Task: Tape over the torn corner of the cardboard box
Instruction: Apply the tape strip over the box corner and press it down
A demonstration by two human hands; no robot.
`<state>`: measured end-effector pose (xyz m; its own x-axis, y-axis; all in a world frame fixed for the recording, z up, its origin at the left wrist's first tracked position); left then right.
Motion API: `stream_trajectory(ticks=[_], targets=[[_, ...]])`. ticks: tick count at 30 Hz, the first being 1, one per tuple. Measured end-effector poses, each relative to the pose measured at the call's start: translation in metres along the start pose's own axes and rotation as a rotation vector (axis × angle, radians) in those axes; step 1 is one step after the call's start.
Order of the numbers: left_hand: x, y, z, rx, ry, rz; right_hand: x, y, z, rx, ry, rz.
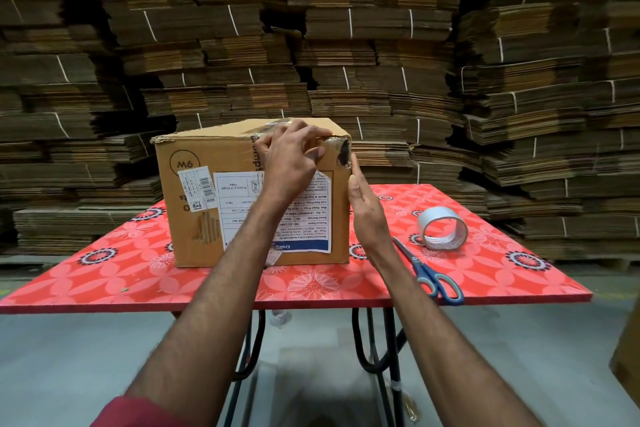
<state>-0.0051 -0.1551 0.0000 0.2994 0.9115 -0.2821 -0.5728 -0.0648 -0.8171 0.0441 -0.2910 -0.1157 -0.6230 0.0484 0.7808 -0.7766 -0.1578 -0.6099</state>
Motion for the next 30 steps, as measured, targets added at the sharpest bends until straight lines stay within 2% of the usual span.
stream_trajectory(ticks=[4, 7, 12, 19, 21, 24, 27, 30], targets=[[-0.001, 0.001, 0.000, 0.017, 0.010, -0.004, -0.013, 0.010, 0.020, -0.037, 0.186, 0.017], [-0.001, 0.004, 0.001, 0.012, 0.007, -0.023, 0.008, 0.005, 0.035, -0.089, 0.374, 0.164], [-0.004, 0.008, -0.001, 0.007, -0.064, -0.066, 0.021, 0.001, 0.010, 0.008, 0.753, 0.289], [-0.003, 0.009, -0.005, 0.045, -0.124, -0.083, 0.008, 0.029, 0.020, -0.112, 1.090, 0.442], [-0.002, 0.009, -0.005, 0.053, -0.129, -0.083, 0.009, 0.038, 0.030, -0.202, 1.069, 0.498], [-0.001, 0.008, -0.006, 0.060, -0.119, -0.079, 0.025, 0.028, 0.052, -0.326, 0.781, 0.417], [-0.001, 0.008, -0.005, 0.056, -0.111, -0.082, 0.045, -0.006, 0.043, -0.256, 0.571, 0.236], [0.001, 0.007, -0.005, 0.055, -0.110, -0.096, 0.050, -0.042, 0.029, -0.128, 0.557, 0.024]])
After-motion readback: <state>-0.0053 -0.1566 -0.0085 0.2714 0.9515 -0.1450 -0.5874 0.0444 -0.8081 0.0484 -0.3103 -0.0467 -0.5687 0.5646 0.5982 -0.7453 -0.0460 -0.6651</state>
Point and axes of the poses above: each hand's wrist, its own y-axis away from the middle knuckle, its own z-axis out of the back of the hand, x = y × z, the point moved 8 cm from there along -y, towards the middle knuckle, and after that the axes turned 1 degree about x, right-handed, at the moved point
